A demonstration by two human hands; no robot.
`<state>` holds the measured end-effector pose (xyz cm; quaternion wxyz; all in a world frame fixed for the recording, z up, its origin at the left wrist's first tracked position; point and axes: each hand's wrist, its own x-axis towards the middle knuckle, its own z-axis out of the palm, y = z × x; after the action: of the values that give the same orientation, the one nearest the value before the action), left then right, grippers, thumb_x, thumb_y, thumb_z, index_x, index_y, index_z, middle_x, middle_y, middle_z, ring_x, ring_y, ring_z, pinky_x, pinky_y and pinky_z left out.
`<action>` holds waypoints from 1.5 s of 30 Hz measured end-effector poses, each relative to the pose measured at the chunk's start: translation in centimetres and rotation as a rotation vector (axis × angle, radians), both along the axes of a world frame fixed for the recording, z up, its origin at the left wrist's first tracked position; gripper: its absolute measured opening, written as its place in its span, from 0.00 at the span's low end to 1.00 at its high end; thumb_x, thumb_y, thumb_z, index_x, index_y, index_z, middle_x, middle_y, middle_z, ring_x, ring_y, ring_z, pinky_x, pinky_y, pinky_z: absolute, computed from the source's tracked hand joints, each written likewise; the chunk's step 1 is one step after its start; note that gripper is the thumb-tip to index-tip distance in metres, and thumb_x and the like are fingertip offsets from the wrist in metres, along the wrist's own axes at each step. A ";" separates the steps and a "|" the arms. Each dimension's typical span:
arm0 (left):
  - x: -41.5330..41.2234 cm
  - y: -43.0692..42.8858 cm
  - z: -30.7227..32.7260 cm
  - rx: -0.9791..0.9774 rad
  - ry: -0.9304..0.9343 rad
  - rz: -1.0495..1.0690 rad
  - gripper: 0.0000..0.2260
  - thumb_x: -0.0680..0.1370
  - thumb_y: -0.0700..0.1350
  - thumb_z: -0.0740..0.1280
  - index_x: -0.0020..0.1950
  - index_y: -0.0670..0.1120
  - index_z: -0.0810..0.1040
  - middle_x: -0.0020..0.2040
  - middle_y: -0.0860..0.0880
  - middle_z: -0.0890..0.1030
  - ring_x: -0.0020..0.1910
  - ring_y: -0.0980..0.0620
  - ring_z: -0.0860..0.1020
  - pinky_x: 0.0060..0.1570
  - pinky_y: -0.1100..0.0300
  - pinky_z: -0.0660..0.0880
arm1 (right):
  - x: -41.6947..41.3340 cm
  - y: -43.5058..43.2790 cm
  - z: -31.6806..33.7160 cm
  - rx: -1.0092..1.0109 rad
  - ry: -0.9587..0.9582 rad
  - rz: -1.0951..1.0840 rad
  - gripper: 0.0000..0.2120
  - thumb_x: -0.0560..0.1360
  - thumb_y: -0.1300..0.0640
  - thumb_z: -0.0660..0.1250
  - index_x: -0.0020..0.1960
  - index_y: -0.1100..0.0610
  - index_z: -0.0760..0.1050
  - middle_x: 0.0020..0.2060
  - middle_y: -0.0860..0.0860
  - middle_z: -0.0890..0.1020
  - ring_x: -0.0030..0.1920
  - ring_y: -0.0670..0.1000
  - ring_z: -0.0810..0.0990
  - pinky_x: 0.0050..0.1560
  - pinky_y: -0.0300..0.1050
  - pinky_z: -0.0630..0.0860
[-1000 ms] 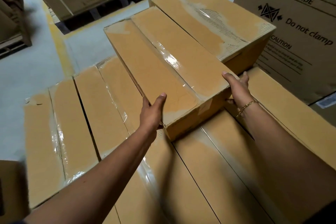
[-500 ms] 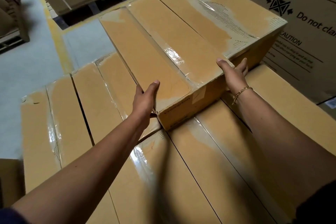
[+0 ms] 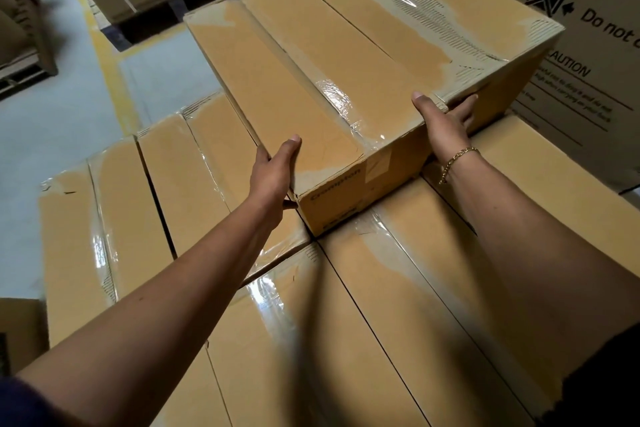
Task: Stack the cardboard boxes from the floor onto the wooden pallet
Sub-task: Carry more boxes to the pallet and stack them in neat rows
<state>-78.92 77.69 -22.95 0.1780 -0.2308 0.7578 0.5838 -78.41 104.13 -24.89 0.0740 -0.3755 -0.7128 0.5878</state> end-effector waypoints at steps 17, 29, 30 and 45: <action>-0.2 0.2 0.3 -0.008 -0.006 0.012 0.42 0.76 0.66 0.69 0.84 0.52 0.54 0.75 0.48 0.71 0.65 0.40 0.76 0.54 0.36 0.80 | -0.4 -0.8 0.4 -0.005 0.023 -0.059 0.55 0.76 0.36 0.70 0.84 0.54 0.35 0.83 0.55 0.44 0.81 0.56 0.58 0.76 0.53 0.59; -0.9 0.0 -0.4 -0.025 0.012 -0.001 0.44 0.76 0.67 0.69 0.84 0.53 0.53 0.77 0.47 0.69 0.66 0.39 0.76 0.51 0.34 0.81 | -0.6 -0.8 0.2 -0.040 0.054 -0.115 0.58 0.71 0.36 0.74 0.84 0.52 0.38 0.82 0.57 0.50 0.79 0.58 0.62 0.75 0.57 0.65; -0.9 -0.1 -0.5 -0.027 0.010 -0.006 0.44 0.76 0.68 0.69 0.84 0.53 0.53 0.78 0.47 0.68 0.67 0.38 0.76 0.51 0.34 0.81 | -0.6 -0.8 0.2 -0.045 0.044 -0.115 0.59 0.71 0.35 0.74 0.84 0.52 0.39 0.82 0.57 0.51 0.78 0.59 0.62 0.75 0.58 0.65; 2.4 -5.7 2.6 -0.291 0.258 -0.240 0.43 0.80 0.71 0.59 0.85 0.48 0.47 0.85 0.48 0.52 0.83 0.44 0.56 0.78 0.47 0.58 | 5.7 -4.7 3.7 0.265 0.017 0.074 0.52 0.74 0.29 0.67 0.84 0.53 0.45 0.83 0.53 0.47 0.82 0.56 0.52 0.79 0.50 0.53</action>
<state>-76.56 71.98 -20.34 0.1126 -0.0854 0.8726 0.4676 -72.70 99.46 -21.20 0.1074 -0.3310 -0.7969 0.4939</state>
